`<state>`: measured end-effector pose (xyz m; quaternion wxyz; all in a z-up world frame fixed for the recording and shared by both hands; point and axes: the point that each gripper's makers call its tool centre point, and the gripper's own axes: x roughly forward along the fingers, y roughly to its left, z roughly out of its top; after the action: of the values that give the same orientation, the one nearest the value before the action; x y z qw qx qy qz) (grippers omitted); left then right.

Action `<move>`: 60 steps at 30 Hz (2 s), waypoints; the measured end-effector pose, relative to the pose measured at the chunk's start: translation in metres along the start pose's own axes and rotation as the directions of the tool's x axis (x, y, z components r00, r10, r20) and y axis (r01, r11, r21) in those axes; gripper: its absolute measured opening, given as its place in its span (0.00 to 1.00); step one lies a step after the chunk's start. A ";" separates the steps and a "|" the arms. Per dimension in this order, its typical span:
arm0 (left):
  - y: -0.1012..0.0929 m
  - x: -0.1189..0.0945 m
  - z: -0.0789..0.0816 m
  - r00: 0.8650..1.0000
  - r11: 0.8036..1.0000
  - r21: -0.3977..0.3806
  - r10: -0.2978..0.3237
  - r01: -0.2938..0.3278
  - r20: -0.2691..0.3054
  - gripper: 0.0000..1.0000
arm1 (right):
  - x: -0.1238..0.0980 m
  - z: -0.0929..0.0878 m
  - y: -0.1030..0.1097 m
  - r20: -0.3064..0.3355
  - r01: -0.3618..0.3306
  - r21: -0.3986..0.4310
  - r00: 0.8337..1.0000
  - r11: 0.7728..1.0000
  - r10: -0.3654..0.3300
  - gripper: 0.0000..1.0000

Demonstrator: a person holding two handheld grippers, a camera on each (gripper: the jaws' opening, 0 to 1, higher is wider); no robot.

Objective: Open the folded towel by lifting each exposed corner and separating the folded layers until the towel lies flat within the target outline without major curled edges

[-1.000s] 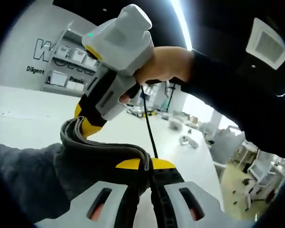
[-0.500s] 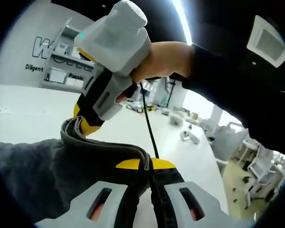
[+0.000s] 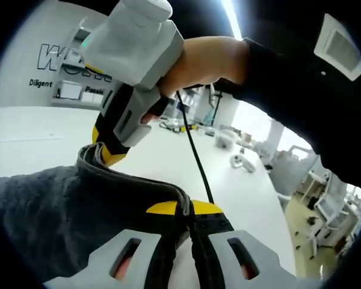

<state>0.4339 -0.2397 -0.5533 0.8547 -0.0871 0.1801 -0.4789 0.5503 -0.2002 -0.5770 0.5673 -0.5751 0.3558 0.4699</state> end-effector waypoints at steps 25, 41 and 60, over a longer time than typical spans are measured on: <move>-0.002 0.011 -0.014 0.999 0.999 -0.037 -0.014 0.012 -0.048 0.05 | -0.027 -0.036 -0.017 -0.086 0.099 0.094 0.992 0.991 -0.091 0.12; -0.003 0.015 -0.021 0.998 0.999 -0.032 -0.017 0.015 -0.066 0.05 | -0.005 -0.038 -0.012 -0.104 0.097 0.068 0.991 0.993 -0.090 0.02; -0.013 0.019 -0.033 0.993 0.999 -0.018 -0.036 0.035 -0.111 0.11 | 0.028 -0.061 -0.005 -0.163 0.036 0.152 0.987 0.988 -0.011 0.00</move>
<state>0.4200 -0.2616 -0.5838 0.8340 -0.0702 0.2297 -0.4967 0.5720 -0.2564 -0.6075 0.5851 -0.5696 0.4291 0.3862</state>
